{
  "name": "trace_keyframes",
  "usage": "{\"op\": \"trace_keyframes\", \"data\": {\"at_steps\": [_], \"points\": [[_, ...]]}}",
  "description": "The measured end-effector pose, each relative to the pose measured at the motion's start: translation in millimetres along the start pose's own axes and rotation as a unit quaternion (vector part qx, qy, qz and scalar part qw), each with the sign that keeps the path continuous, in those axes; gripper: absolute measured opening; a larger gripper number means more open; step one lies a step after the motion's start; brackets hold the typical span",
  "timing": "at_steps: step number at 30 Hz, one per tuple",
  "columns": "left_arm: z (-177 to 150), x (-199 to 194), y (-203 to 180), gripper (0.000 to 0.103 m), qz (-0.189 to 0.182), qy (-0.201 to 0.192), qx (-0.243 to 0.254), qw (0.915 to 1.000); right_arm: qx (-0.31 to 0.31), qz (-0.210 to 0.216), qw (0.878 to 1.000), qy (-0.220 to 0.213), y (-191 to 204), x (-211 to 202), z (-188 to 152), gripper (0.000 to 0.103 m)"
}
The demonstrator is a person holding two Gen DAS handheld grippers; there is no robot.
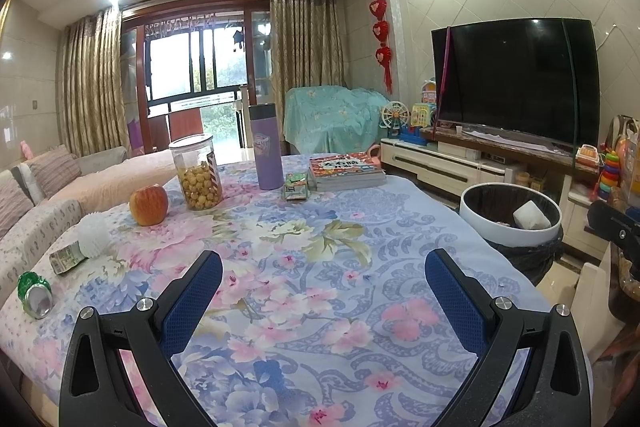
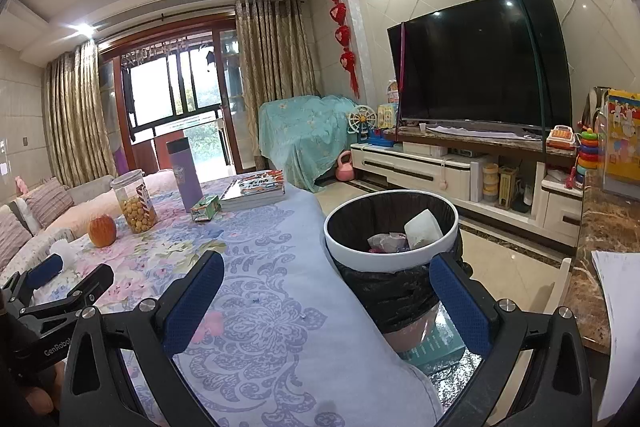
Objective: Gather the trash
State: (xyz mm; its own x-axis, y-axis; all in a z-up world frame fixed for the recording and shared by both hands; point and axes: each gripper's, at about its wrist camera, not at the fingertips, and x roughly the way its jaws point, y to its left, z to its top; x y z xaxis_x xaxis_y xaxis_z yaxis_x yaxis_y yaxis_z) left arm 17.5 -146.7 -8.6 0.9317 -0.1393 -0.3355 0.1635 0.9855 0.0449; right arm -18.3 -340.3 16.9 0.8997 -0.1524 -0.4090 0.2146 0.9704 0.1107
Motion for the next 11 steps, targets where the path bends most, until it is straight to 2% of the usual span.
{"op": "trace_keyframes", "data": {"at_steps": [11], "points": [[-0.1, 0.4, 2.9, 0.103, -0.009, 0.002, 0.0, 1.0, 0.008, 0.001, 1.0, 0.008, 4.7, -0.4, -3.3, 0.103]]}}
